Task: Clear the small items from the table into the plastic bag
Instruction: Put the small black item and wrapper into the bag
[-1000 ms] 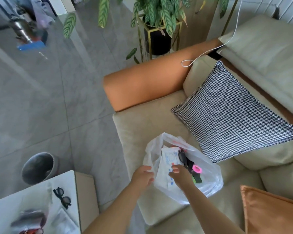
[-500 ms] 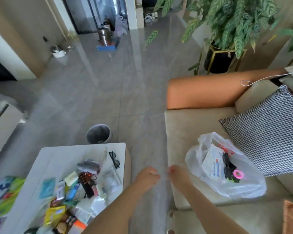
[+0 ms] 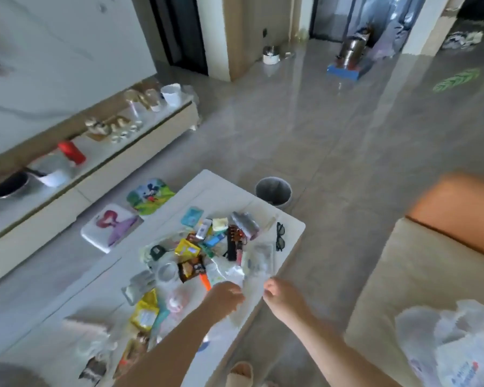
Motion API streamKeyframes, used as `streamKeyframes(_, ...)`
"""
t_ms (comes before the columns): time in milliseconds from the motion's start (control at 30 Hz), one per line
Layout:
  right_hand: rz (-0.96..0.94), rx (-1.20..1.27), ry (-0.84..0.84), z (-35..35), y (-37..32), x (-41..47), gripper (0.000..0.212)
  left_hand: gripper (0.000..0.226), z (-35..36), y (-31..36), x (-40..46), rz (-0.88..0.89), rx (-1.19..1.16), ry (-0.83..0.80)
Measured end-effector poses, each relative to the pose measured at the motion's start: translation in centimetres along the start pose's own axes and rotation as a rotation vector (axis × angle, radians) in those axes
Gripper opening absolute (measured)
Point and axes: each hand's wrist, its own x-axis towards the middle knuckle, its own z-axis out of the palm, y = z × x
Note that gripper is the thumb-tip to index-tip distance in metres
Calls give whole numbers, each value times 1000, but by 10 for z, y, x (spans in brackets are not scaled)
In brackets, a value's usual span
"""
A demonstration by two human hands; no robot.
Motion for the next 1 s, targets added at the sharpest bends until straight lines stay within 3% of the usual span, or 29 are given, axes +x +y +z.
streamKeyframes(333, -264, -279, -290, 82, -65, -11, 18, 7, -3, -148, -77, -272, -214, 271)
streamKeyframes(433, -330, -363, -339, 112, -91, -19, 18, 26, -5, -187, -95, -314, -260, 318)
streamKeyframes(567, -374, -438, -410, 158, -126, -31, 23, 31, -14, -232, -119, -390, -291, 313)
streamKeyframes(767, -371, -490, -499, 227, -170, -56, 13, 32, -37, -309, -140, -441, -338, 317)
streamKeyframes(1000, -265, -430, -548, 308, -203, -67, 22, 29, -82, -390, -122, -425, -428, 327)
